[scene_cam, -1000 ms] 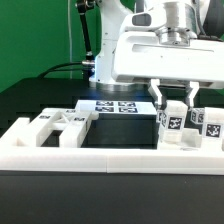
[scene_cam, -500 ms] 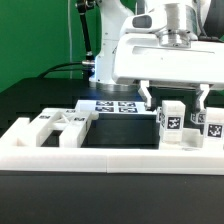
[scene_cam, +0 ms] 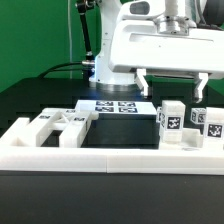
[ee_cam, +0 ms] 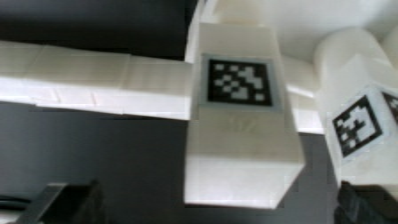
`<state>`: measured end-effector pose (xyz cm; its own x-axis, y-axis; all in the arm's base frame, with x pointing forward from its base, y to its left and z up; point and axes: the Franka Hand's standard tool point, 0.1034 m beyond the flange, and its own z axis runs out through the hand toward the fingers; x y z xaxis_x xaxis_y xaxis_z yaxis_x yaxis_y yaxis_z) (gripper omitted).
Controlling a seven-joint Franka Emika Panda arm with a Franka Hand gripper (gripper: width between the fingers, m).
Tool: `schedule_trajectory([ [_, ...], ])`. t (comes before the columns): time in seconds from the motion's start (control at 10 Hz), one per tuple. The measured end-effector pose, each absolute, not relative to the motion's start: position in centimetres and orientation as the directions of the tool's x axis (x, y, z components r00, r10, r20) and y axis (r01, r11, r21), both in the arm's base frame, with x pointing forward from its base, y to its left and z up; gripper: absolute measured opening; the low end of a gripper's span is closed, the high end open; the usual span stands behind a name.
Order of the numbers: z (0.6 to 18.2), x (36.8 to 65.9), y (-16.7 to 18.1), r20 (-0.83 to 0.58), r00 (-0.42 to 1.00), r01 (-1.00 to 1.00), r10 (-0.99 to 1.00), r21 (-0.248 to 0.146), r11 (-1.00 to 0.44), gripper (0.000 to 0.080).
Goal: Assemble chair
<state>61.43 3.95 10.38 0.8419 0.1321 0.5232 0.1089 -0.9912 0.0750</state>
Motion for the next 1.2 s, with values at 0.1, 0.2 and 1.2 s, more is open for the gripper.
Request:
schedule_trajectory([
  [0.1, 10.7, 61.6, 3.6, 0.521, 0.843, 0.109, 0.133, 0.077, -0.991, 0.0649],
  [0.2, 10.7, 61.7, 3.6, 0.514, 0.847, 0.11, 0.133, 0.074, -0.991, 0.0649],
  [1.2, 9.0, 62.2, 5.1, 0.029, 0.989, 0.146, 0.145, -0.062, -0.987, 0.0649],
])
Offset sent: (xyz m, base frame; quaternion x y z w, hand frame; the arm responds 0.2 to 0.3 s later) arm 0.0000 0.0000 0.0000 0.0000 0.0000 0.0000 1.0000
